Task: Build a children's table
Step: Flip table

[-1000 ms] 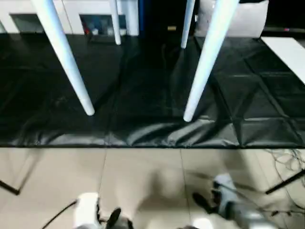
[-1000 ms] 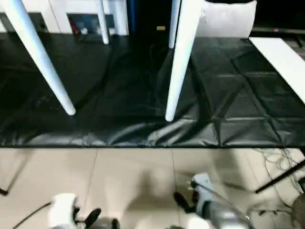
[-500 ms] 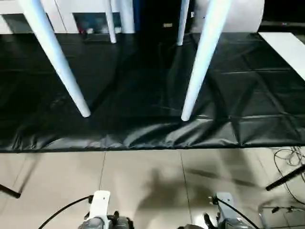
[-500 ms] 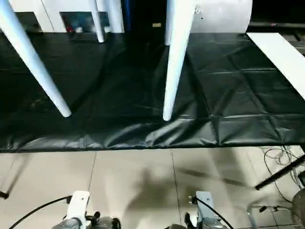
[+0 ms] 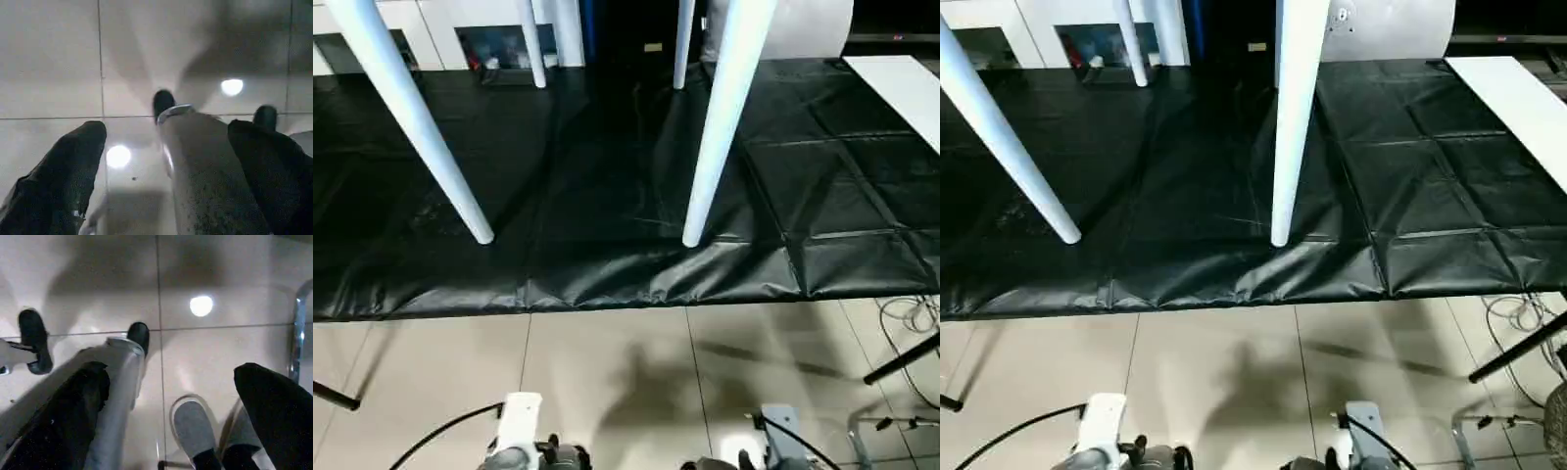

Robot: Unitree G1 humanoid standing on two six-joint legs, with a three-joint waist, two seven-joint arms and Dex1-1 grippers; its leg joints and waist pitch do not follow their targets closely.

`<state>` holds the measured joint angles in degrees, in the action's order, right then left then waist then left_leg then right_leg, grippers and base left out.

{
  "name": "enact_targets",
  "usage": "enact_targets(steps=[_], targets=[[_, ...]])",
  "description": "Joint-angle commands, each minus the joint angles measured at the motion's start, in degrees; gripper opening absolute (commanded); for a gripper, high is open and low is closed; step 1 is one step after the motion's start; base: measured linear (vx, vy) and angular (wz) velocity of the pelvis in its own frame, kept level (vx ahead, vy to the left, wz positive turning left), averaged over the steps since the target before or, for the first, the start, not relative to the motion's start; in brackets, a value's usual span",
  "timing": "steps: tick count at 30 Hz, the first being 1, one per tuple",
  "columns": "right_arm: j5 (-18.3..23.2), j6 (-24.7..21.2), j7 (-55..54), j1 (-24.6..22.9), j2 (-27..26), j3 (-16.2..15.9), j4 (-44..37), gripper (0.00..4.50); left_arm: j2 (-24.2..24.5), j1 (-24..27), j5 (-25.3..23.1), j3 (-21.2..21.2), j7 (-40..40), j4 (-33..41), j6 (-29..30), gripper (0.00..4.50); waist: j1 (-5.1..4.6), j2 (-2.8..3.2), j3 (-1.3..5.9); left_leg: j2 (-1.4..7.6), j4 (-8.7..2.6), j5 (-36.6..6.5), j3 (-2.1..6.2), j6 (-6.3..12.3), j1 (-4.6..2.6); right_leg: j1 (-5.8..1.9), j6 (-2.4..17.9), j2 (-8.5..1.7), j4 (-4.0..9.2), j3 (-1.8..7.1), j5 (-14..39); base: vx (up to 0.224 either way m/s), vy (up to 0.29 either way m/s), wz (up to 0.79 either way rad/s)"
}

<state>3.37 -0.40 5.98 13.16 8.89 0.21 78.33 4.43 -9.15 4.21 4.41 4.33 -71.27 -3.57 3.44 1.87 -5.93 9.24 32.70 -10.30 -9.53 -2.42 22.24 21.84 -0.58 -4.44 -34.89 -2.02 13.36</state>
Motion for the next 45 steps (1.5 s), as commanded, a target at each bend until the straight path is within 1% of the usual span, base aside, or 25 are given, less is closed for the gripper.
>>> enact_targets(steps=[1, 2, 3, 5, 7, 9, 10, 12, 14, 15, 16, 17, 18, 20, 23, 25, 26, 27, 28, 33, 41, 43, 45], targets=[[0.1, 1.3, 0.9, 0.5, -0.3, 1.1, 0.1, 4.50, -0.9, 0.1, 2.9, 2.3, 1.5, -0.8, -1.8, 4.47, 0.16, -0.91, 1.38, 4.28, -4.76, -17.2, 1.39, 4.57, -0.57, -0.98, 13.5, -5.25, 5.45, 2.66, 12.4, 0.000, 0.000, 0.00], [0.3, 2.1, 1.5, 1.0, -0.4, 2.0, 0.0, 4.50, -0.8, -0.7, 3.1, 2.9, 2.2, -0.7, -2.5, 4.47, 0.31, -0.77, 1.45, 4.51, -4.75, -17.2, 1.35, 4.60, -0.76, -0.82, 13.8, -5.27, 5.43, 2.74, 11.8, 0.000, 0.000, 0.00], [0.3, 2.1, 1.5, 1.0, -0.4, 2.0, 0.0, 4.50, -0.8, -0.7, 3.1, 2.9, 2.2, -0.7, -2.5, 4.47, 0.32, -0.65, 1.38, 4.76, -4.92, -16.9, 1.33, 4.33, -0.80, -0.82, 14.2, -4.99, 5.23, 2.65, 9.9, 0.000, 0.000, 0.00], [0.3, 2.6, 1.9, 1.5, -0.5, 2.5, 0.0, 4.50, -0.6, -1.5, 3.0, 2.9, 2.9, -0.8, -2.9, 4.47, 0.27, -0.84, 1.33, 4.83, -5.00, -16.3, 1.29, 4.26, -0.65, -1.06, 14.7, -4.92, 4.90, 2.54, 6.7, 0.000, 0.000, 0.00], [-1.0, 3.2, 2.7, 2.1, -0.5, 2.0, 0.1, 4.50, -0.8, -2.8, 1.7, 2.0, 4.6, -1.6, -2.6, 4.47, 0.30, -0.75, 1.47, 4.78, -4.78, -14.9, 1.16, 4.67, -0.79, -1.13, 15.6, -4.94, 4.59, 2.55, 3.1, 0.000, 0.000, 0.00], [-1.7, 3.3, 2.9, 2.3, -0.4, 1.4, 0.2, 4.50, -0.9, -3.3, 0.7, 1.1, 5.1, -2.0, -1.9, 4.47, 0.30, -1.00, 1.39, 4.71, -4.51, -12.5, 1.02, 5.84, -0.63, -1.41, 16.6, -5.06, 4.18, 2.46, -1.4, 0.000, 0.000, 0.00], [-1.8, 3.3, 2.9, 2.5, -0.3, 1.5, 0.3, 4.50, -0.9, -3.5, 0.3, 0.8, 5.3, -2.2, -1.7, 4.47, 0.30, -1.06, 1.43, 4.70, -4.43, -12.1, 1.00, 6.11, -0.64, -1.51, 16.7, -5.15, 4.11, 2.46, -1.9, 0.000, 0.000, 0.00], [-2.5, 3.3, 2.8, 2.9, 0.0, 1.1, 0.4, 4.50, -0.4, -4.1, -0.8, 0.1, 4.6, -2.3, -3.4, 4.47, 0.31, -1.03, 1.36, 4.74, -4.35, -11.7, 0.97, 6.90, -0.72, -1.55, 16.9, -5.23, 4.14, 2.43, -1.9, 0.000, 0.000, 0.00], [-3.0, 3.2, 2.6, 3.2, 0.3, 1.3, 0.5, 4.50, -0.1, -4.8, -0.9, 0.6, 4.4, -2.5, -4.8, 4.47, 0.28, -1.12, 1.22, 4.73, -4.39, -12.2, 0.92, 6.94, -0.74, -1.57, 17.0, -5.25, 4.30, 2.45, -0.7, 0.000, 0.000, 0.00], [-3.0, 3.2, 2.6, 3.2, 0.3, 1.3, 0.5, 4.50, -0.1, -4.8, -0.9, 0.6, 4.4, -2.5, -4.8, 4.47, 0.28, -1.04, 1.14, 4.81, -4.48, -12.8, 0.92, 6.64, -0.83, -1.50, 17.0, -5.25, 4.40, 2.47, 0.7, 0.000, 0.000, 0.00], [-3.1, 2.8, 2.7, 3.3, 0.4, 1.8, 0.6, 4.50, 0.1, -5.1, -1.2, 0.5, 4.8, -2.9, -3.9, 4.47, 0.23, -1.29, 1.10, 4.80, -4.51, -13.1, 0.88, 6.54, -0.82, -1.50, 16.9, -5.21, 4.45, 2.48, 1.4, 0.000, 0.000, 0.00], [-3.3, 2.2, 3.2, 3.5, 0.4, 2.5, 0.7, 4.50, 0.5, -5.5, -2.1, -0.3, 5.3, -3.7, -1.9, 4.47, 0.25, -1.21, 1.10, 4.83, -4.60, -13.5, 0.90, 6.18, -0.87, -1.47, 16.8, -5.20, 4.48, 2.50, 2.6, 0.000, 0.000, 0.00], [-3.3, 2.2, 3.2, 3.5, 0.4, 2.5, 0.7, 4.50, 0.5, -5.5, -2.1, -0.3, 5.3, -3.7, -1.9, 4.47, 0.22, -1.17, 1.04, 4.84, -4.66, -13.8, 0.92, 5.91, -0.86, -1.39, 16.5, -5.17, 4.55, 2.55, 3.6, 0.000, 0.000, 0.00], [-3.9, 1.5, 2.9, 3.6, 0.5, 2.4, 0.8, 4.50, 0.6, -5.5, -2.8, -0.8, 5.4, -4.3, -0.1, 4.47, 0.15, -1.27, 0.98, 4.89, -4.77, -13.9, 0.96, 5.57, -0.87, -1.36, 16.3, -5.19, 4.61, 2.59, 4.1, 0.000, 0.000, 0.00], [-4.4, 0.7, 3.8, 3.6, 0.6, 2.4, 0.9, 4.50, 0.6, -4.6, -4.3, -2.0, 5.6, -5.0, 1.7, 4.47, 0.17, -1.20, 0.97, 4.97, -4.78, -14.2, 0.96, 5.27, -0.89, -1.30, 16.4, -5.34, 4.71, 2.69, 4.5, 0.000, 0.000, 0.00], [-5.2, -0.3, 4.1, 3.7, 0.8, 1.8, 1.0, 4.50, 0.5, -4.0, -3.9, -1.3, 5.4, -5.2, 1.7, 4.47, 0.13, -1.15, 0.92, 4.97, -4.86, -14.3, 0.99, 5.24, -0.81, -1.32, 16.5, -5.28, 4.73, 2.65, 4.3, 0.000, 0.000, 0.00], [-5.2, -0.5, 4.4, 3.6, 0.8, 1.9, 1.1, 4.50, 0.6, -3.7, -3.7, -1.0, 5.4, -5.3, 1.5, 4.47, 0.21, -1.11, 0.90, 4.97, -4.89, -14.9, 0.93, 5.13, -0.93, -1.25, 16.6, -5.31, 4.86, 2.68, 4.8, 0.000, 0.000, 0.00], [-5.2, -0.5, 4.4, 3.6, 0.8, 2.0, 1.1, 4.50, 0.2, -4.3, -3.5, -0.8, 5.0, -5.3, 2.0, 4.47, 0.21, -1.17, 0.84, 4.95, -4.93, -15.0, 0.95, 5.05, -0.80, -1.31, 16.5, -5.37, 4.85, 2.70, 5.1, 0.000, 0.000, 0.00], [-5.4, -0.4, 4.5, 3.6, 0.8, 2.3, 1.0, 4.50, -0.2, -4.9, -3.5, -0.7, 4.6, -5.3, 2.4, 4.47, 0.24, -1.16, 0.86, 4.96, -4.94, -15.0, 0.95, 4.99, -0.82, -1.32, 16.5, -5.38, 4.85, 2.70, 5.2, 0.000, 0.000, 0.00], [-5.5, -0.4, 4.5, 3.5, 0.7, 2.4, 1.0, 4.50, -0.4, -5.3, -3.5, -0.6, 4.3, -5.3, 2.7, 4.47, 0.24, -1.16, 0.90, 4.95, -4.86, -13.9, 0.95, 5.26, -0.78, -1.35, 16.6, -5.41, 4.81, 2.70, 4.2, 0.000, 0.000, 0.00], [-5.5, -0.4, 4.5, 3.5, 0.7, 2.4, 1.0, 4.50, -0.4, -5.3, -3.5, -0.6, 4.3, -5.3, 2.7, 4.47, 0.21, -1.15, 1.06, 4.99, -4.66, -11.2, 0.82, 7.12, -0.79, -1.48, 17.4, -5.28, 4.43, 2.49, -0.7, 0.000, 0.000, 0.00], [-5.5, -0.4, 4.5, 3.5, 0.7, 2.4, 1.0, 4.50, -0.4, -5.3, -3.5, -0.6, 4.3, -5.3, 2.7, 4.47, 0.23, -1.13, 1.06, 4.99, -4.65, -11.2, 0.81, 7.29, -0.80, -1.50, 17.5, -5.33, 4.43, 2.48, -0.7, 0.000, 0.000, 0.00], [-5.5, -0.4, 4.5, 3.5, 0.7, 2.4, 1.0, 4.50, -0.4, -5.3, -3.5, -0.6, 4.3, -5.3, 2.7, 4.47, 0.22, -1.16, 0.94, 5.00, -4.75, -11.9, 0.81, 7.08, -0.79, -1.47, 17.4, -5.37, 4.59, 2.51, 0.6, 0.000, 0.000, 0.00]])
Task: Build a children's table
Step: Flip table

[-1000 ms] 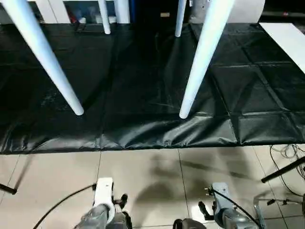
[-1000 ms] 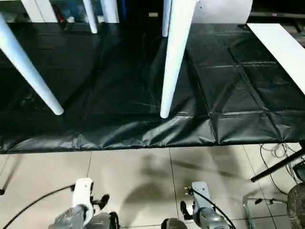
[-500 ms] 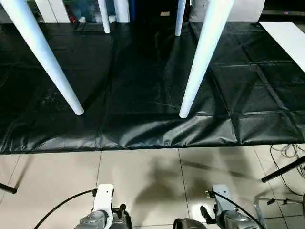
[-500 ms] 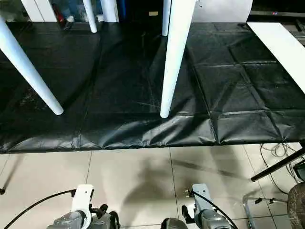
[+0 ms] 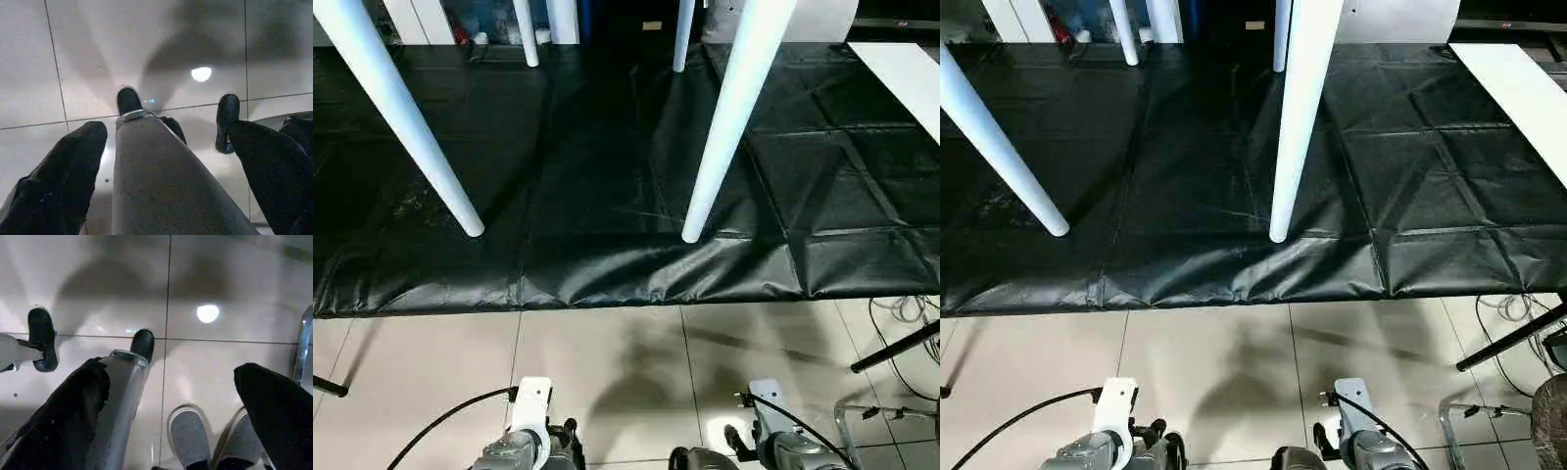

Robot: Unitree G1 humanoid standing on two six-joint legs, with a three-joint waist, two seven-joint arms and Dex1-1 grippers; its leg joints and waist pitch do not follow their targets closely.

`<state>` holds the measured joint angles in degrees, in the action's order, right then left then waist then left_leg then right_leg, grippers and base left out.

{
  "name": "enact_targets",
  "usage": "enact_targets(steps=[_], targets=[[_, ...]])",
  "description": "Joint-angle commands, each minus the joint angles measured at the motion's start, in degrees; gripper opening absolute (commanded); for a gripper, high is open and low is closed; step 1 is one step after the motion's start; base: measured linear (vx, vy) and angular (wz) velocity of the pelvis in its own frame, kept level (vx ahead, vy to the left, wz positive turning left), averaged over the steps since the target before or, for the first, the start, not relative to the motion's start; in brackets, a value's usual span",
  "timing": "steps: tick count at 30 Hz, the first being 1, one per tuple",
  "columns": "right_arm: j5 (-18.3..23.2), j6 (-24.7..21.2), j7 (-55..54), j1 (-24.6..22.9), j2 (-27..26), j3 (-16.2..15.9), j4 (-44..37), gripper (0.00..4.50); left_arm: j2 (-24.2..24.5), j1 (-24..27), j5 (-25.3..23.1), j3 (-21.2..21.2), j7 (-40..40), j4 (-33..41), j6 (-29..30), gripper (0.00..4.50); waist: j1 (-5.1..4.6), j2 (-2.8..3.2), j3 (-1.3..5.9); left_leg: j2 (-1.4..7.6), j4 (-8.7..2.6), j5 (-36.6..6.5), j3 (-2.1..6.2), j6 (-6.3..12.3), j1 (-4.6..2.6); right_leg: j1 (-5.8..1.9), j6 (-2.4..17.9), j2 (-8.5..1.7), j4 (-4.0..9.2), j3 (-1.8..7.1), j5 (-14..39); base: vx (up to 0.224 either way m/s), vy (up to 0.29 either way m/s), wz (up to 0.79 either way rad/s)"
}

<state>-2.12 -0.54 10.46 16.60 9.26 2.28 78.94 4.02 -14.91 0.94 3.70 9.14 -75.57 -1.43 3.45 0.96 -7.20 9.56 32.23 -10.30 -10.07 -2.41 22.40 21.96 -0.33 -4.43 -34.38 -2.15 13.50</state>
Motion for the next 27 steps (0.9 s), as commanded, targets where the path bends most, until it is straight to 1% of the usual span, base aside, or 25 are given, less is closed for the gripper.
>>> enact_targets(steps=[1, 2, 5, 12, 18, 22, 25, 27], targets=[[0.0, -0.3, 0.0, 0.1, 0.4, 0.4, 0.4, 4.50, 0.0, 0.5, -0.2, 0.1, -0.5, -1.0, 0.6, 4.47, 0.23, -0.23, 2.20, 4.70, -4.30, -12.3, 1.33, 6.93, -0.99, -1.56, 17.1, -5.39, 4.15, 2.66, 1.0, 0.000, 0.000, 0.00], [0.0, -0.3, 0.0, 0.1, 0.4, 0.4, 0.4, 4.50, 0.0, 0.5, -0.2, 0.1, -0.5, -1.0, 0.6, 4.47, 0.22, -0.24, 2.14, 4.72, -4.38, -12.8, 1.37, 6.61, -0.97, -1.55, 16.9, -5.45, 4.24, 2.70, 2.1, 0.000, 0.000, 0.00], [0.0, -0.3, 0.0, 0.1, 0.4, 0.4, 0.4, 4.50, 0.0, 0.5, -0.2, 0.1, -0.5, -1.0, 0.6, 4.47, 0.23, -0.21, 2.14, 4.76, -4.45, -13.2, 1.40, 6.10, -1.01, -1.49, 16.7, -5.44, 4.31, 2.77, 2.9, 0.000, 0.000, 0.00], [0.0, -0.3, 0.0, 0.1, 0.4, 0.4, 0.4, 4.50, 0.0, 0.5, -0.2, 0.1, -0.5, -1.0, 0.6, 4.47, 0.20, -0.24, 2.16, 4.71, -4.40, -12.2, 1.35, 6.55, -0.93, -1.54, 16.8, -5.38, 4.17, 2.70, 1.0, 0.000, 0.000, 0.00], [0.0, -0.3, 0.0, 0.1, 0.4, 0.4, 0.4, 4.50, 0.0, 0.5, -0.2, 0.1, -0.5, -1.0, 0.6, 4.47, 0.20, -0.20, 2.12, 4.77, -4.51, -13.0, 1.37, 6.24, -0.99, -1.48, 16.7, -5.41, 4.31, 2.74, 2.2, 0.000, 0.000, 0.00], [0.0, -0.3, 0.0, 0.1, 0.4, 0.4, 0.4, 4.50, 0.0, 0.5, -0.2, 0.1, -0.5, -1.0, 0.6, 4.47, 0.21, -0.18, 2.11, 4.79, -4.53, -13.0, 1.36, 6.16, -1.01, -1.49, 16.7, -5.44, 4.33, 2.75, 2.1, 0.000, 0.000, 0.00], [0.0, -0.3, 0.0, 0.1, 0.4, 0.4, 0.4, 4.50, 0.0, 0.5, -0.2, 0.1, -0.5, -1.0, 0.6, 4.47, 0.22, -0.24, 2.23, 4.73, -4.42, -11.8, 1.33, 6.59, -0.97, -1.58, 16.7, -5.38, 4.17, 2.70, 0.4, 0.000, 0.000, 0.00], [0.0, -0.3, 0.0, 0.1, 0.4, 0.4, 0.4, 4.50, 0.0, 0.5, -0.2, 0.1, -0.5, -1.0, 0.6, 4.47, 0.19, -0.24, 2.28, 4.72, -4.31, -10.5, 1.28, 7.31, -0.91, -1.65, 17.0, -5.35, 3.99, 2.62, -1.6, 0.000, 0.000, 0.00]])
